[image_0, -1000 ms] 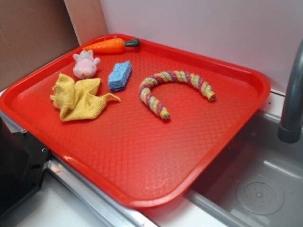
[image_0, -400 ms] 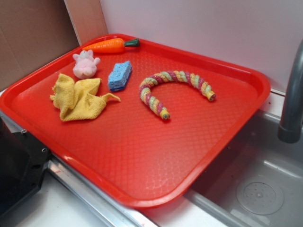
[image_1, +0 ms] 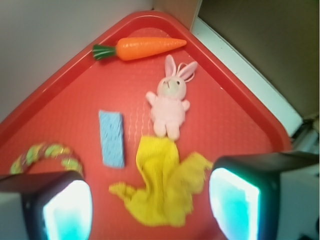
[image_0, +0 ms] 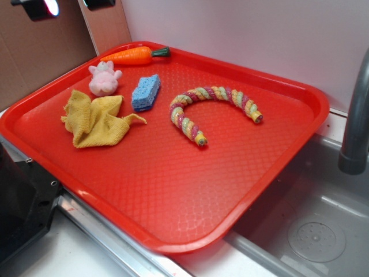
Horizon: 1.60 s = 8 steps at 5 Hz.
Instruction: Grab the pink bunny.
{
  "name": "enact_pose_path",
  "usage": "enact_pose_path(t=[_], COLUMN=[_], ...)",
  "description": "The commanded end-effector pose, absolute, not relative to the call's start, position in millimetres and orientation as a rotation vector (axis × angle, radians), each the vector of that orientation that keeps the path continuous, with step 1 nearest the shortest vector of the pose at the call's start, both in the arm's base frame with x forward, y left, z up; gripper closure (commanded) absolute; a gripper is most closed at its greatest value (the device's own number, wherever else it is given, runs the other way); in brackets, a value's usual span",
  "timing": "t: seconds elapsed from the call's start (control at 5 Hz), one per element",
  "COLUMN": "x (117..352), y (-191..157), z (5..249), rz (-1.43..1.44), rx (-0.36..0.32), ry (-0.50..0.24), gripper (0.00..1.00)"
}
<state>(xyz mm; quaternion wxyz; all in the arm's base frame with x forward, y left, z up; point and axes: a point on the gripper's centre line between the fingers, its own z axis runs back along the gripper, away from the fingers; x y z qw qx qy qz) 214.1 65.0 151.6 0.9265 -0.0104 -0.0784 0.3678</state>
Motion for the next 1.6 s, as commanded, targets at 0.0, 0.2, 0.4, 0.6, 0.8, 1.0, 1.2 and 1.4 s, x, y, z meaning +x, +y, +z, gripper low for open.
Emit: enact_pose_path(t=[0.0, 0.2, 0.4, 0.6, 0.8, 1.0, 1.2, 1.4], x=[230, 236, 241, 239, 239, 243, 242, 244], y=[105, 111, 118, 122, 127, 131, 134, 127], z=[103, 80, 60, 41, 27, 15, 10, 29], rz=[0.907, 0.942, 0.983, 1.001, 1.016, 1.038, 1.053, 1.001], rx=[0.056, 0.063, 0.095, 0.111, 0.088, 0.070, 0.096, 0.084], ry=[-0.194, -0.176, -0.181, -0.175, -0.153, -0.134, -0.132, -0.131], gripper=[0.00, 0.00, 0.00, 0.00, 0.00, 1.00, 1.00, 1.00])
